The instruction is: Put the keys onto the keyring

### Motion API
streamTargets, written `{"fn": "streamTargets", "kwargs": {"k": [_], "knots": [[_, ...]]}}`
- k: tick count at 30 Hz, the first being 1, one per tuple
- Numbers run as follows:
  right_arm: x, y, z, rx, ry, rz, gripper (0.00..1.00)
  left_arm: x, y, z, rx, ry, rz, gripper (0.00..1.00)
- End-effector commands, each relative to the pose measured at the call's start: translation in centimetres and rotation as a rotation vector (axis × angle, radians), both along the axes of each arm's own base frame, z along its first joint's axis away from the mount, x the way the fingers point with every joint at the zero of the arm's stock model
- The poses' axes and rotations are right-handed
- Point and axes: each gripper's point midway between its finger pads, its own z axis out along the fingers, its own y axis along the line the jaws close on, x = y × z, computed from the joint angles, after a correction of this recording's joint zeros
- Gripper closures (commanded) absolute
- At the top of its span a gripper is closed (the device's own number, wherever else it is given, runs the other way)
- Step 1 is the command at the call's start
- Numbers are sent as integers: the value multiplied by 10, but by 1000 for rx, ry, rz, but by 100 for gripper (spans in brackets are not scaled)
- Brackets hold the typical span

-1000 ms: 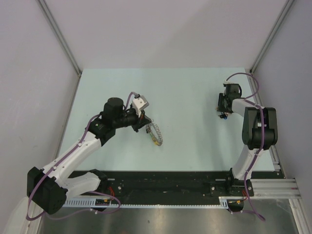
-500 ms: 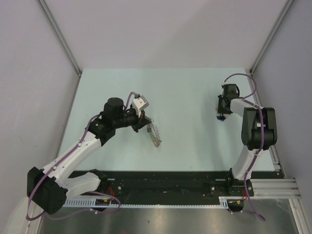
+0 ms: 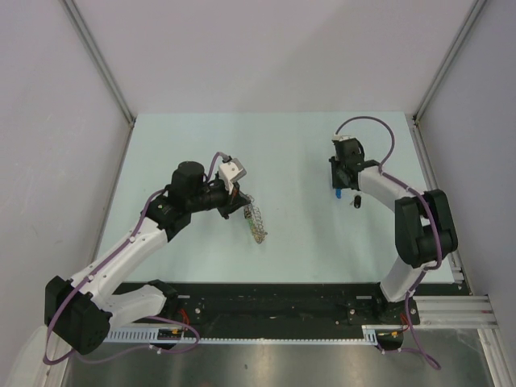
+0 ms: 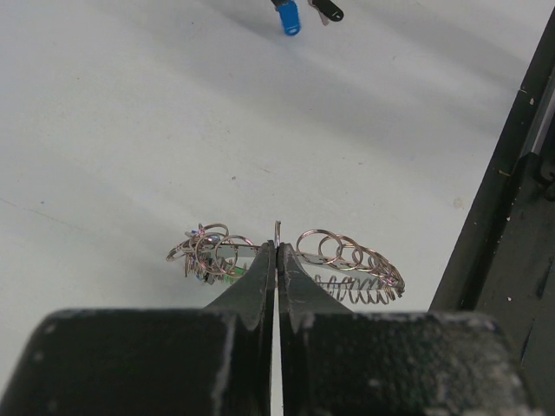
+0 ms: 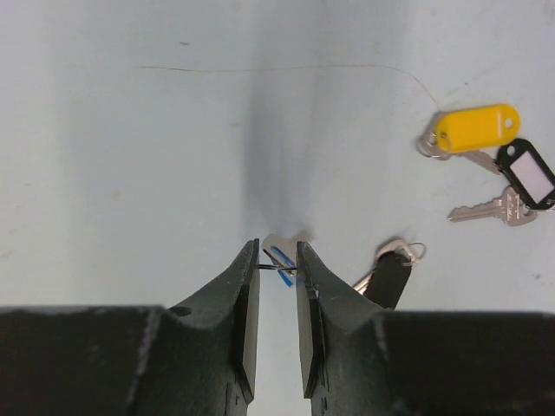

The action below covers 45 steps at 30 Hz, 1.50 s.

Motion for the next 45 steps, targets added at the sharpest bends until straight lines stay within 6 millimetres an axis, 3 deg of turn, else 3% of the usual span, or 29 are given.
{"fn": "streamTargets", "kwargs": {"k": [1, 2, 4, 15, 21, 28, 32, 40, 45], "knots": [[-8, 22, 34, 27, -72, 26, 87, 7, -8, 39, -73, -82, -17, 99], [-14, 38, 35, 30, -68, 67, 86, 7, -8, 39, -72, -82, -14, 100], [-26, 52, 35, 36, -53, 98, 86, 8, -7, 37, -67, -79, -10, 100], [-122, 151, 1, 20, 42, 339, 84, 10, -4, 36, -51, -85, 1, 100], [-148, 184, -14, 28, 54, 446, 80, 13, 0, 35, -32, -100, 23, 100], [-161, 193, -11, 50, 49, 478, 60, 14, 3, 37, -22, -114, 39, 100], [-160, 190, 11, 105, 7, 479, 51, 15, 5, 36, -14, -114, 46, 100], [-167, 182, 26, 252, 14, 441, 59, 11, 15, 45, -6, -150, 85, 100], [-180, 195, 23, 330, 33, 336, 60, 8, 25, 42, 1, -175, 120, 100]]}}
